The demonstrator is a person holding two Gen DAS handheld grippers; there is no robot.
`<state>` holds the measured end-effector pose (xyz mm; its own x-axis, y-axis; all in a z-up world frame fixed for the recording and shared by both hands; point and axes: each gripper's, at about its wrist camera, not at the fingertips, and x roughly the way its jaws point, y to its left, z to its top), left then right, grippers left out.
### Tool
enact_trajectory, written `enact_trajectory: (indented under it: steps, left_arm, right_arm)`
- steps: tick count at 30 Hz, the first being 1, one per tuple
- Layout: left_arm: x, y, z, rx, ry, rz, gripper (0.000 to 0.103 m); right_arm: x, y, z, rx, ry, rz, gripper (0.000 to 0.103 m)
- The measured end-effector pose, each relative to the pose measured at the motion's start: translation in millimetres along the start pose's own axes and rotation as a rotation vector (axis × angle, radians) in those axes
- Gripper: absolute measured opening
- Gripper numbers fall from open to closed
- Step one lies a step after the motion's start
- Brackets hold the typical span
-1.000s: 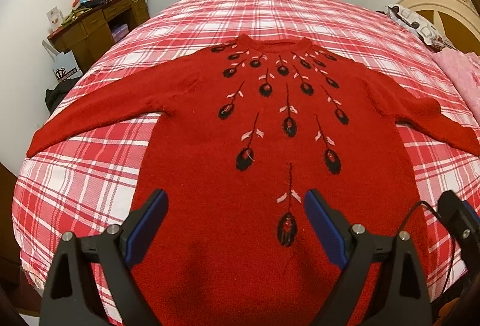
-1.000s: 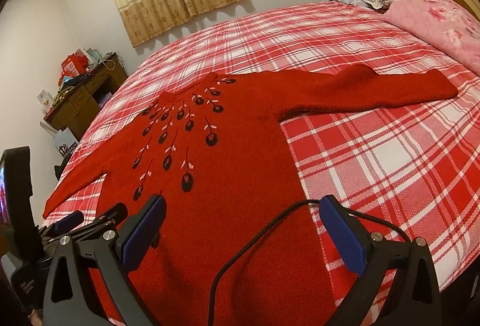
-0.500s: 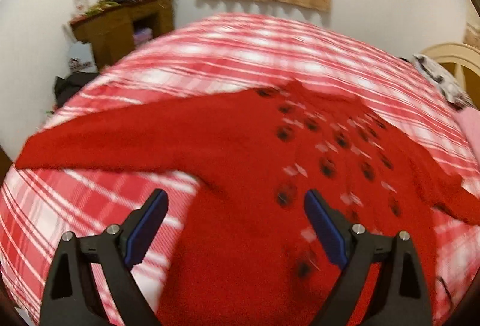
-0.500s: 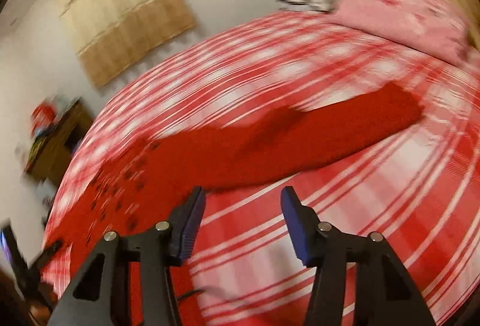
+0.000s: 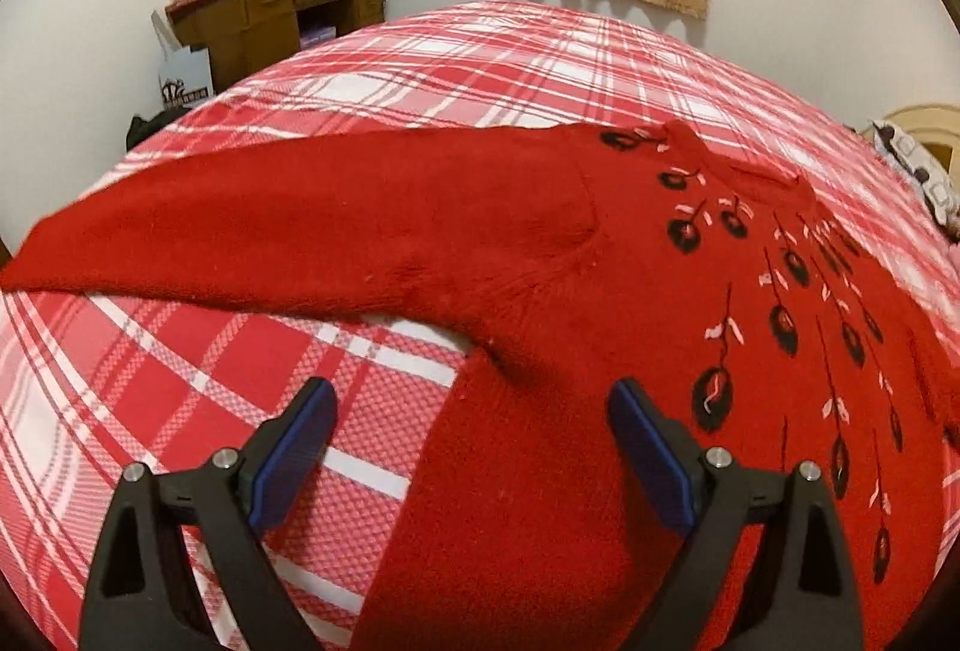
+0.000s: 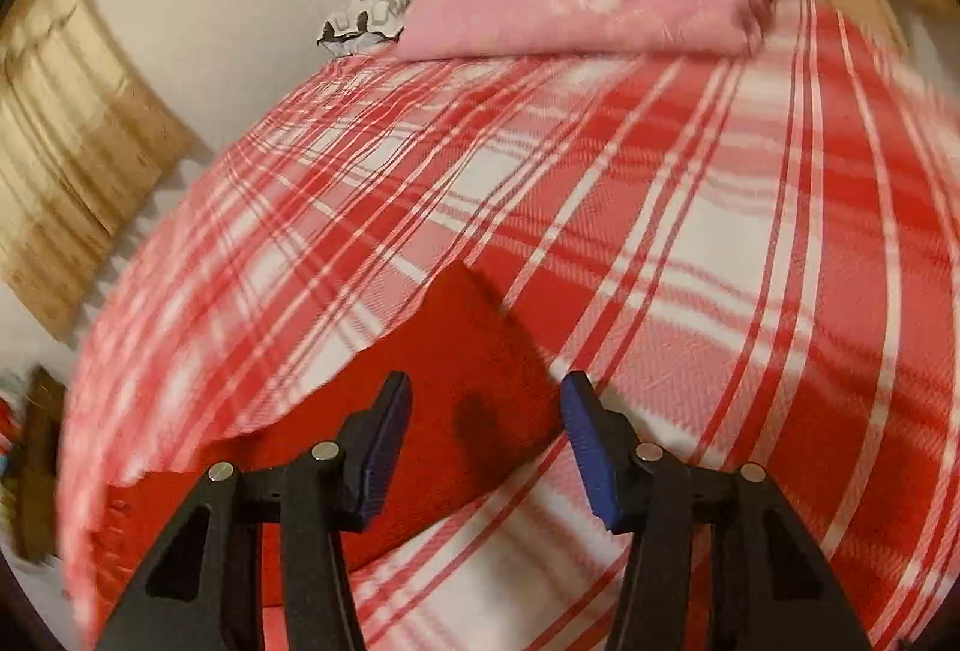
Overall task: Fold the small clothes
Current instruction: 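Grasp the cuff of the sleeve nearest the right tool with the right tool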
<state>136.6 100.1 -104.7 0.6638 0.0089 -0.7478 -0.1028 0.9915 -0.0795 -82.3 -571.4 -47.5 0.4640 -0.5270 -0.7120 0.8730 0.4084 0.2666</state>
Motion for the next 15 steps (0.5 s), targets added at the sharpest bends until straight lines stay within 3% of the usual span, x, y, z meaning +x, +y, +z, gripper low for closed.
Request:
enact_trajectory:
  steps: [4, 9, 15]
  left_arm:
    - [2, -5, -1, 0.021, 0.003, -0.002, 0.103]
    - [6, -4, -1, 0.019, 0.002, -0.008, 0.103]
    - [6, -5, -2, 0.02, -0.008, -0.009, 0.103]
  right_arm:
    - [5, 11, -7, -0.067, 0.007, -0.058, 0.053]
    - [9, 20, -12, -0.186, 0.005, -0.15, 0.021]
    - [2, 26, -13, -0.214, -0.017, -0.117, 0.008]
